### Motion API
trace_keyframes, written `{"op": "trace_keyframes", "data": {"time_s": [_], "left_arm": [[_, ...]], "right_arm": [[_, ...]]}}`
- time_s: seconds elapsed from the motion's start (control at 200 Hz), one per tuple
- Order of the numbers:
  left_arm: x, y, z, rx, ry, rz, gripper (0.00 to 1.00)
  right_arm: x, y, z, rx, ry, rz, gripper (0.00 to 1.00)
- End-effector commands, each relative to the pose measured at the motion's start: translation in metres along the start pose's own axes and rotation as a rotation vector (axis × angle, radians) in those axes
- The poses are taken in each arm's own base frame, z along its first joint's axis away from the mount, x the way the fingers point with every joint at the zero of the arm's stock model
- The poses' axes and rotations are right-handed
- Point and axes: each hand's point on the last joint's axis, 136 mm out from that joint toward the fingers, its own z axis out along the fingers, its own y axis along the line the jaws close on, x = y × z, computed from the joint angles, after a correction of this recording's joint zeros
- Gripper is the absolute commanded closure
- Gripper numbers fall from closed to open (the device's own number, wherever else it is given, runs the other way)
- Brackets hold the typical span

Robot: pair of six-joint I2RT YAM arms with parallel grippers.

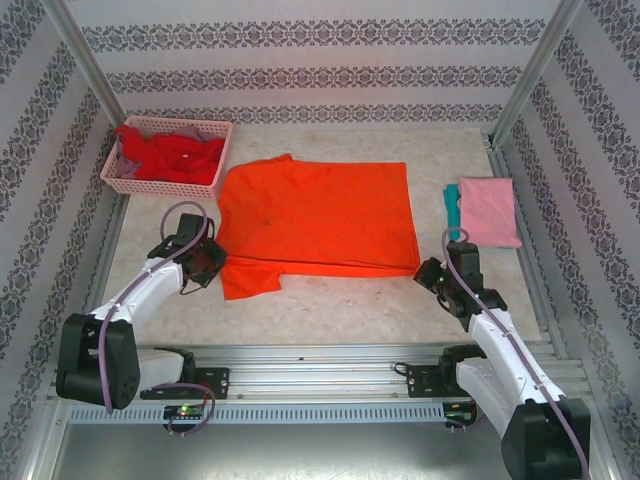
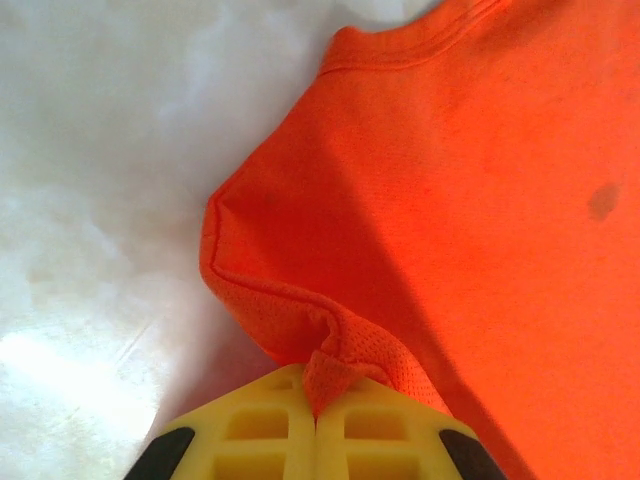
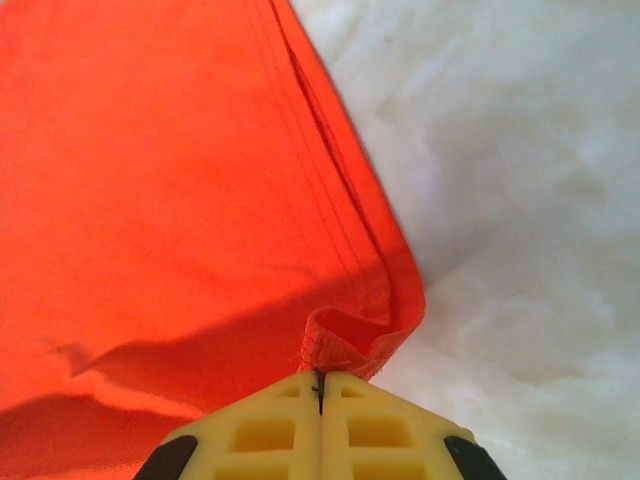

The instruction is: Fold and stack the t-shirts

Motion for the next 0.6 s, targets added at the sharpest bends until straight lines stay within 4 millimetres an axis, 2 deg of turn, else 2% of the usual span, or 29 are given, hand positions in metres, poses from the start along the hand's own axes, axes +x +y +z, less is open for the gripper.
{"op": "trace_keyframes", "data": {"time_s": [0.0, 0.165, 0.23, 0.26, 0.295, 0.315, 0.385, 0.505, 0.555, 0.595], "left_arm": [[0.013, 0.025, 0.009, -0.079, 0.04, 0.005, 1.0], [0.013, 0.029, 0.013, -0.1, 0.04, 0.015, 1.0], [0.011, 0.028, 0.014, -0.109, 0.04, 0.023, 1.0], [0.012, 0.029, 0.014, -0.115, 0.044, 0.023, 0.96], [0.013, 0.029, 0.015, -0.117, 0.051, 0.022, 0.88], [0.013, 0.029, 0.015, -0.116, 0.052, 0.021, 0.84], [0.014, 0.032, 0.015, -0.125, 0.055, 0.015, 0.72], [0.012, 0.039, 0.005, -0.164, 0.032, 0.017, 0.24], [0.011, 0.044, -0.003, -0.182, 0.019, 0.026, 0.13], [0.012, 0.048, -0.009, -0.197, 0.013, 0.033, 0.11]], "right_arm": [[0.018, -0.011, 0.004, 0.028, 0.052, 0.025, 1.0], [0.019, -0.011, 0.004, 0.038, 0.06, 0.001, 0.99], [0.016, -0.008, 0.004, 0.033, 0.061, -0.014, 0.91], [0.015, -0.006, 0.003, 0.03, 0.064, -0.019, 0.82], [0.015, -0.005, 0.003, 0.027, 0.069, -0.025, 0.68], [0.015, -0.004, 0.003, 0.025, 0.07, -0.028, 0.64], [0.015, -0.003, 0.001, 0.024, 0.066, -0.036, 0.59], [0.012, -0.002, -0.003, 0.034, 0.052, -0.055, 0.48], [0.012, 0.001, -0.004, 0.032, 0.047, -0.069, 0.46], [0.011, 0.004, -0.005, 0.031, 0.042, -0.08, 0.44]]}}
